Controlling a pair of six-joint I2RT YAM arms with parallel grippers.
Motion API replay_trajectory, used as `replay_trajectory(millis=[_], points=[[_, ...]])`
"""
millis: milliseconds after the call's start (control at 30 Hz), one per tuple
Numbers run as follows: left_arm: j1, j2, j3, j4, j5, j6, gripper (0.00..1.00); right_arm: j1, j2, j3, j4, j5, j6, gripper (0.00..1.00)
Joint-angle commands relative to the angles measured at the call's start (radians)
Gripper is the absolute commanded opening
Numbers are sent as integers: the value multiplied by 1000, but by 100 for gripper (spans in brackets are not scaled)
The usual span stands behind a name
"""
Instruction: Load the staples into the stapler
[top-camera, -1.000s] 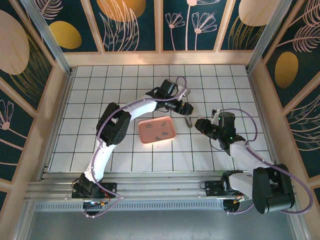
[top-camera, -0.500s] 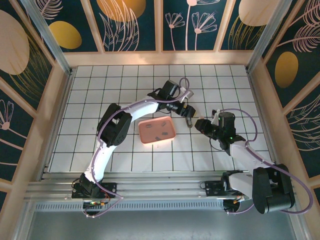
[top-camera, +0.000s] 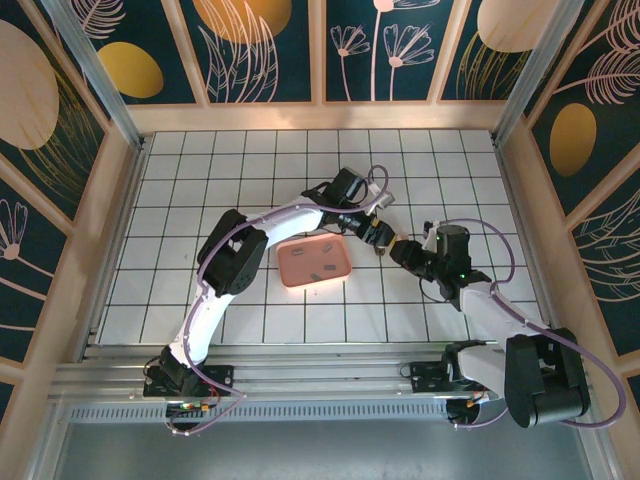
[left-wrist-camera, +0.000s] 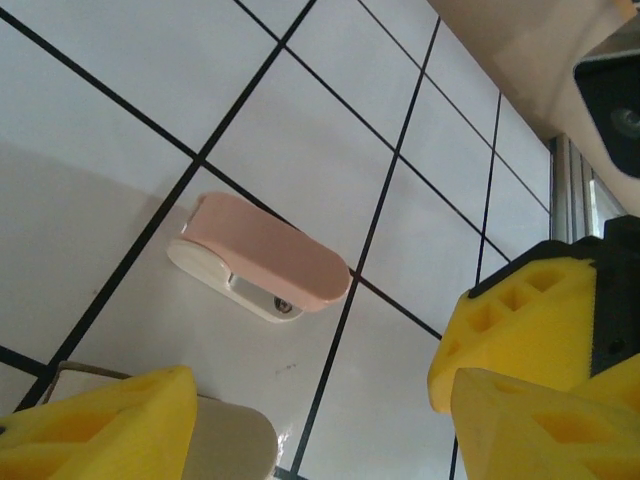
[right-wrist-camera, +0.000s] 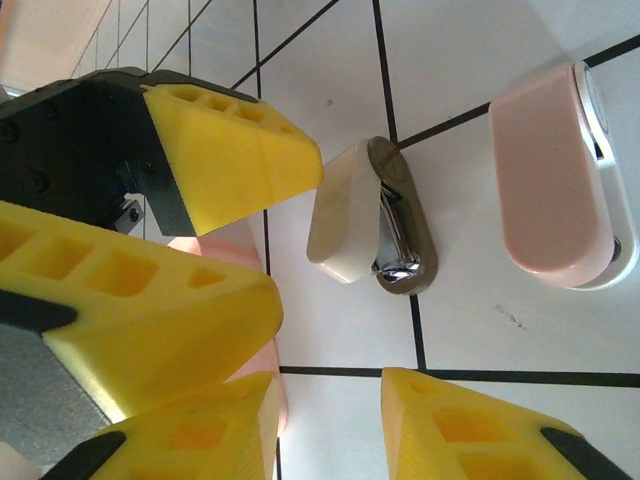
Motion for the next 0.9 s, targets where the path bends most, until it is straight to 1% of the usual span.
replay_trajectory(millis=[0, 200, 433, 600, 733, 867], points=[[-6, -67, -32, -2, -35, -1, 69, -4, -23, 30, -32, 19, -27, 33], [13, -153, -127, 91, -144, -104, 71, -3, -11, 106, -167, 57, -103, 34], [66, -354, -397, 276, -246, -231, 72, 0, 50, 251, -350, 130, -230, 34], [97, -493, -598, 396, -293, -297, 73, 18, 154, 359, -438, 161, -299, 34], [118, -584, -732, 454, -344, -345, 74, 50, 270, 455, -518, 205, -342, 34], [134, -680, -886, 556, -392, -407, 75, 94, 383, 537, -570, 263, -363, 35]])
